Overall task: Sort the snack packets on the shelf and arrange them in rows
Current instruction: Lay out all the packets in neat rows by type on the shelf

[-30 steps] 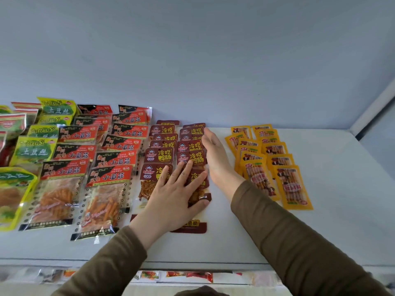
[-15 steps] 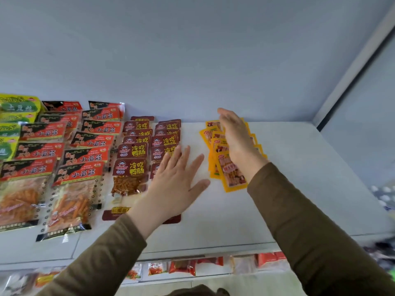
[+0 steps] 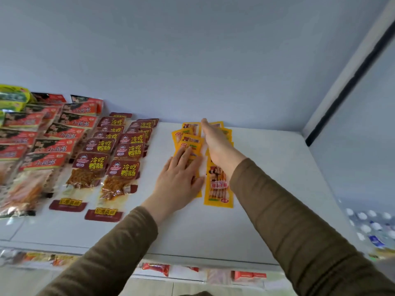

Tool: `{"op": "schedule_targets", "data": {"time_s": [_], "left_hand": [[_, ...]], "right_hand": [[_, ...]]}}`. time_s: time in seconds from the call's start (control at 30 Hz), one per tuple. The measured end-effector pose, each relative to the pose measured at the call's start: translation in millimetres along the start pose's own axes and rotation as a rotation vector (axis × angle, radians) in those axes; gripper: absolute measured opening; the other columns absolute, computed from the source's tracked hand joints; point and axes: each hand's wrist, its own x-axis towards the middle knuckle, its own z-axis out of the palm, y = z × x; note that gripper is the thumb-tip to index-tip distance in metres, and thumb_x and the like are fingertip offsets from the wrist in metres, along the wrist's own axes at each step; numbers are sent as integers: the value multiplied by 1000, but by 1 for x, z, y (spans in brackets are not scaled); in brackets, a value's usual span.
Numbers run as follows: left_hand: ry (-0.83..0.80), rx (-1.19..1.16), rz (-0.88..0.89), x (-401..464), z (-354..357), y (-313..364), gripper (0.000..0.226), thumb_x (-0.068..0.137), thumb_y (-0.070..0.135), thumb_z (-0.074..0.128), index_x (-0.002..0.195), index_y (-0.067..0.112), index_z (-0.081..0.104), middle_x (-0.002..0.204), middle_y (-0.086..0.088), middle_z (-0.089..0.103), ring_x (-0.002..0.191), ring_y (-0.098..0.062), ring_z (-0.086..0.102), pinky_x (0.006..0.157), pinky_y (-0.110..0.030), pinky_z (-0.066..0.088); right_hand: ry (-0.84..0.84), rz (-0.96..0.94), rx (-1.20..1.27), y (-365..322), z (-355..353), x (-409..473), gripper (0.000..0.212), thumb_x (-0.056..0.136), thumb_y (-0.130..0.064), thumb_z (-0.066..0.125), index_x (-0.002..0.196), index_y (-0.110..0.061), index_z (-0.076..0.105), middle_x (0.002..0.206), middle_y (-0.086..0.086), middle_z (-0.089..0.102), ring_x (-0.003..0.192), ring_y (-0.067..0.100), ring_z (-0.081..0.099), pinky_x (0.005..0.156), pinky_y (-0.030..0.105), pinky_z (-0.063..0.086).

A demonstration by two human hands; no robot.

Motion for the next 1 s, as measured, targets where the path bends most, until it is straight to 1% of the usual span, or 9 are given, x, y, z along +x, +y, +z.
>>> {"op": "schedule_targets", "data": {"time_s": [0.07, 0.13, 0.2, 0.27, 0.33, 0.4, 0.57, 0.8, 1.0], "left_hand": [[-4, -14, -7, -2, -1, -3, 63, 104, 59, 31, 161, 33, 24, 172, 1, 7, 158, -18, -6, 128, -45, 9], [-17, -25, -5, -5, -1, -7, 63, 103, 59, 31, 160, 34, 24, 172, 3, 6, 158, -17, -8, 129, -45, 9], [-41, -50, -21, -6, -2, -7, 62, 103, 60, 32, 160, 37, 23, 172, 5, 2, 158, -20, -12, 129, -46, 8], [-65, -103, -64, -6, -1, -6, 61, 102, 60, 35, 159, 41, 23, 172, 9, 0, 157, -26, -15, 127, -50, 8], [-74, -119, -88, -6, -1, -6, 61, 101, 61, 35, 158, 42, 23, 172, 9, 2, 158, -30, -12, 127, -52, 9], [-78, -97, -91, -6, 1, -5, 61, 101, 63, 33, 158, 43, 22, 172, 8, 3, 158, -29, -8, 127, -50, 9], [-65, -75, -102, -6, 0, 1, 61, 101, 61, 33, 158, 41, 24, 172, 6, 4, 158, -29, -3, 126, -48, 9], [-54, -74, -77, -8, -1, 0, 59, 102, 61, 31, 158, 41, 23, 173, 6, 2, 158, -30, -5, 126, -47, 6], [-27, -88, -74, -8, 2, -1, 59, 102, 62, 31, 157, 41, 25, 172, 5, 5, 158, -30, -4, 126, -48, 7]], "right_hand": [[-12, 0, 9, 1, -7, 3, 62, 103, -56, 37, 151, -16, 40, 156, 5, 38, 142, 26, 38, 102, 42, 32], [-31, -5, 33, -2, -5, 6, 57, 107, -46, 38, 155, -16, 33, 161, 5, 32, 145, 25, 34, 108, 41, 31], [-56, -18, 24, -7, 1, 8, 50, 107, -30, 42, 154, -14, 34, 154, 8, 40, 138, 26, 42, 98, 32, 36], [-20, -30, -14, -13, 9, 11, 43, 104, -15, 46, 146, -12, 38, 126, 10, 54, 113, 26, 56, 78, 21, 46], [22, -23, -45, -19, 16, 17, 54, 100, -8, 49, 150, -12, 29, 130, 11, 53, 120, 28, 54, 87, 23, 49], [67, -36, -169, -22, 20, 23, 72, 97, -12, 57, 155, -8, 16, 153, 16, 36, 136, 32, 43, 102, 33, 43], [66, -134, -689, -25, 29, 35, 107, 80, -50, 79, 153, -2, 17, 155, 17, 32, 143, 30, 36, 110, 35, 37], [62, -144, -1037, -28, 45, 40, 100, 74, -63, 77, 146, -6, 37, 141, 11, 49, 134, 28, 46, 101, 35, 44], [36, -148, -1020, -27, 40, 43, 101, 76, -62, 76, 152, -12, 30, 149, 16, 42, 139, 33, 41, 107, 42, 42]]}}
